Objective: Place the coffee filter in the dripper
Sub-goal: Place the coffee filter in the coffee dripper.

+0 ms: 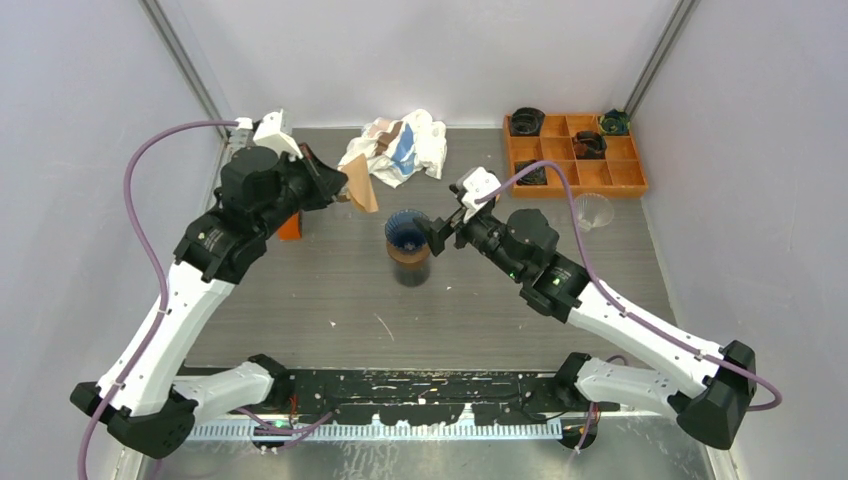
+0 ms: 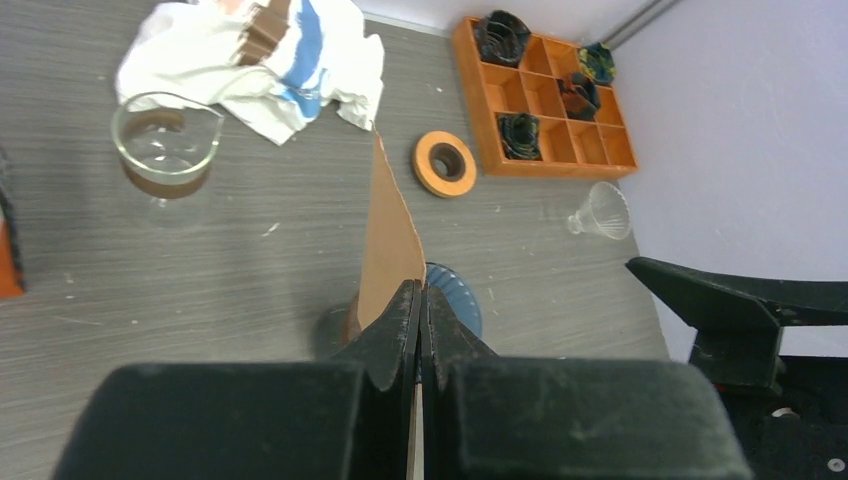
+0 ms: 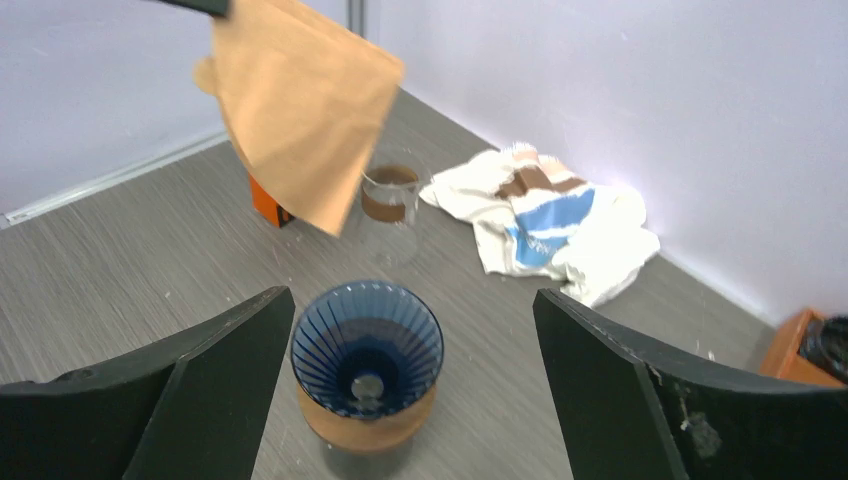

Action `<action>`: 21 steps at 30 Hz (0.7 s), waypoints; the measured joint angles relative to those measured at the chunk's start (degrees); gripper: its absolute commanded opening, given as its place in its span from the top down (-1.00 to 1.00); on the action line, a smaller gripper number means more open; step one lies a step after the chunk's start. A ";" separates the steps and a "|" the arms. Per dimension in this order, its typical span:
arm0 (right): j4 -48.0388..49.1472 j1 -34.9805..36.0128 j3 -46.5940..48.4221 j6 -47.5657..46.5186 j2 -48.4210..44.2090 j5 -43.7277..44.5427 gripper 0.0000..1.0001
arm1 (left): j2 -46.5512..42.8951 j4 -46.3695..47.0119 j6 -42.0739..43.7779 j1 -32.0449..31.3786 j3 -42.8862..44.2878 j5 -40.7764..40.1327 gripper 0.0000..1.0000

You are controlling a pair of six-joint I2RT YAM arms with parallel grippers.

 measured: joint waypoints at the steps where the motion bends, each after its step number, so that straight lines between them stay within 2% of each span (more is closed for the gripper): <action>1: 1.86 0.85 -0.37 -1.14 0.15 0.07 -0.90 | 0.00 0.35 -0.44 -0.85 -0.33 -0.39 1.00; 12: 13.92 9.90 -2.27 -14.49 6.49 2.19 -0.71 | -1.22 6.03 -2.43 -11.21 -3.37 -7.93 1.00; 21: 22.62 14.38 -3.93 -22.99 10.34 9.31 -0.44 | -1.57 8.44 -2.75 -14.91 -4.76 -12.04 1.00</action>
